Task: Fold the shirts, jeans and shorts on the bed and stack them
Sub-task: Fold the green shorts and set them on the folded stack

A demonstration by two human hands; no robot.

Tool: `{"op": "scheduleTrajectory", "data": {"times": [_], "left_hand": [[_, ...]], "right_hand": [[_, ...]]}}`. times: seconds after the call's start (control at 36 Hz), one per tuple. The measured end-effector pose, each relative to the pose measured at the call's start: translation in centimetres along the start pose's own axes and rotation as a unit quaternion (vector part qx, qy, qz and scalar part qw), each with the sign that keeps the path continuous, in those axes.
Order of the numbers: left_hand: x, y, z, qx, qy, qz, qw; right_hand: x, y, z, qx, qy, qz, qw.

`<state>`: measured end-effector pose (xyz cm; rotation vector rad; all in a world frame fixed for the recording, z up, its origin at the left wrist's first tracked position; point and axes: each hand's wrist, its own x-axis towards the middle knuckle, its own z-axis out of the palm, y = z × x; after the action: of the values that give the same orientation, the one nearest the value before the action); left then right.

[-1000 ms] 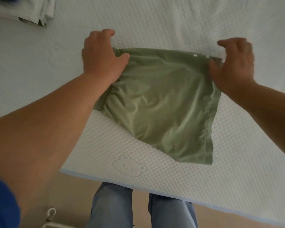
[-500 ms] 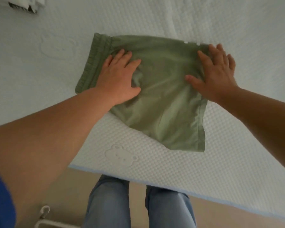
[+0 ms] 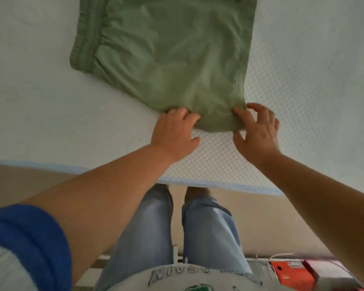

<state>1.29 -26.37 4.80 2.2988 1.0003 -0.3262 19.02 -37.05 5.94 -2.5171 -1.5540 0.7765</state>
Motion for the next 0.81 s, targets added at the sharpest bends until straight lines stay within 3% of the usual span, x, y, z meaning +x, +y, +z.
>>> {"op": "scheduleTrajectory", "data": {"times": [0.25,0.36,0.61,0.81], "left_hand": [[1.8,2.1,2.7,-0.020,0.101,-0.146,0.984],[3.1,2.7,3.3,-0.063,0.120,-0.207,0.969],[4.2,1.8,1.3,-0.125,0.142,-0.197,0.962],[6.4,1.3,-1.0,-0.157,0.110,-0.205,0.960]], "right_hand": [[3.6,0.3,0.0,0.170,0.036,0.115,0.978],[4.3,0.6,0.4,0.262,0.029,0.163,0.951],[4.2,1.4,0.6,0.473,0.034,0.213,0.854],[4.0,0.6,1.1,0.411,-0.020,0.161,0.897]]}}
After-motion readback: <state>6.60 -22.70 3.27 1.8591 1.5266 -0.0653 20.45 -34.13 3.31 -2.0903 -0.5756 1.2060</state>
